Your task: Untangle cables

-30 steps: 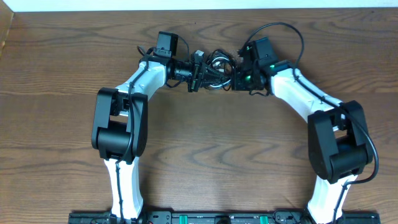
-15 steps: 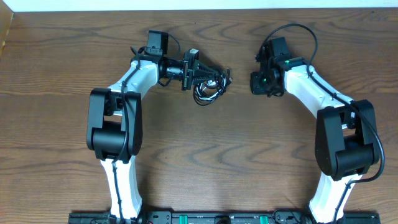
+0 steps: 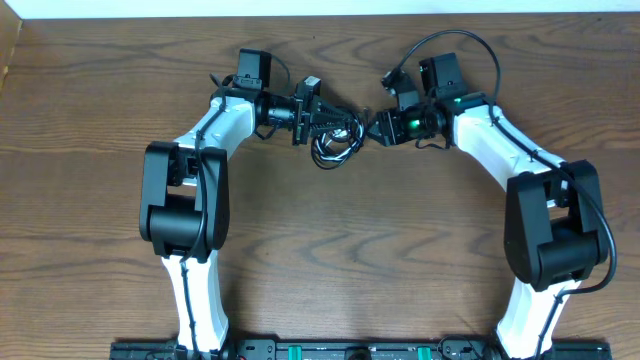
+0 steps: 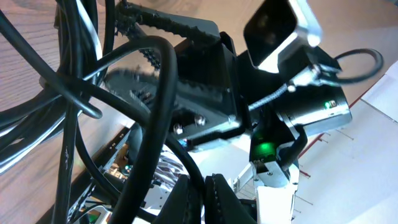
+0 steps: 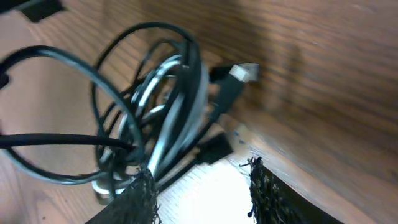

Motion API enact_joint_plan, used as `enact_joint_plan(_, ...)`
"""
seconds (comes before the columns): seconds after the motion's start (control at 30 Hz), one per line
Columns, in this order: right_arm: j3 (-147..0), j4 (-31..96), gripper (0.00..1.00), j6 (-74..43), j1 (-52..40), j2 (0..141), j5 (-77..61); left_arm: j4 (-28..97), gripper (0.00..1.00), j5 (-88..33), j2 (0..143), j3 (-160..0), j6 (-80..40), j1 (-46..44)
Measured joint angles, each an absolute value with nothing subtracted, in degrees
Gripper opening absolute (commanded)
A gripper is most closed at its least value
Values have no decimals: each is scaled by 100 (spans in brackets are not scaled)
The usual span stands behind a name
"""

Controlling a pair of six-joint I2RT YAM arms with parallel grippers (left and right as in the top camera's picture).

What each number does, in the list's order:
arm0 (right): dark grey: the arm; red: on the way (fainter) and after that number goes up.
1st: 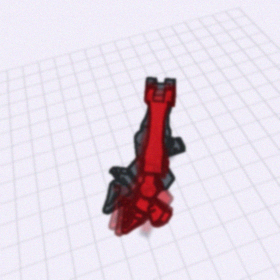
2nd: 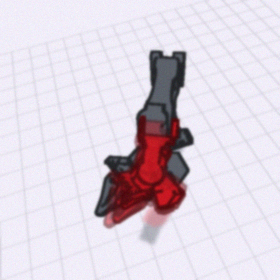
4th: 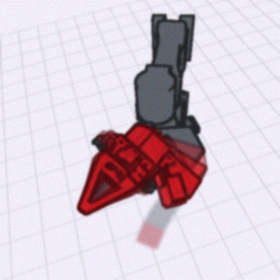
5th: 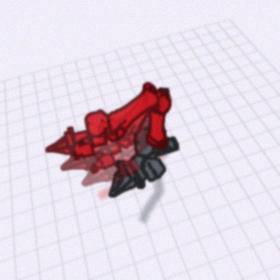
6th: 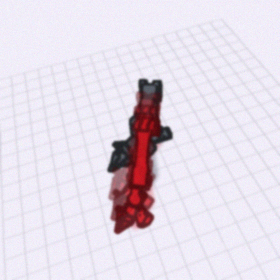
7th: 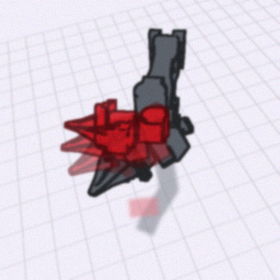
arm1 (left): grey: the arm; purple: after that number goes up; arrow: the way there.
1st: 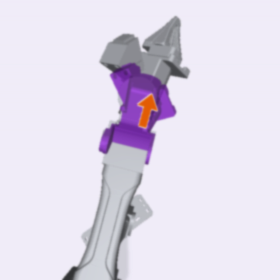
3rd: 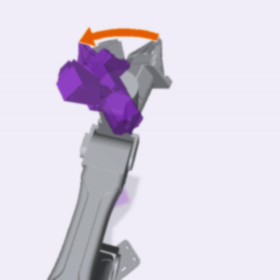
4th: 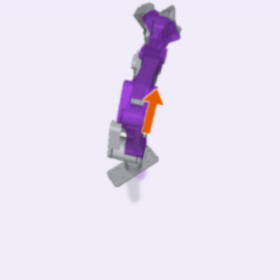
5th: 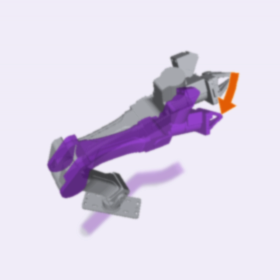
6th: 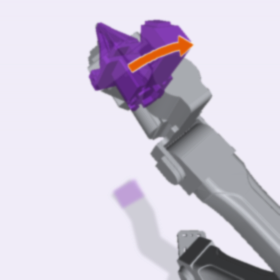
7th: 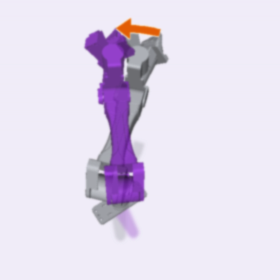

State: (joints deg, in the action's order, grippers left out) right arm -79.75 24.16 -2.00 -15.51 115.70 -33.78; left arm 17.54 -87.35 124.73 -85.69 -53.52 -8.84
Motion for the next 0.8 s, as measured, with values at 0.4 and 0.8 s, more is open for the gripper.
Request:
enact_joint_plan(0.4,-7975,2502,44,-119,-1809,11570,-3540,1756,7,-8700,12473,-8569,-5352,-884)
enact_joint_plan(0.8,-7975,2532,44,-102,-1872,11570,-3938,1756,7,-8670,12473,-8569,-5349,-908)
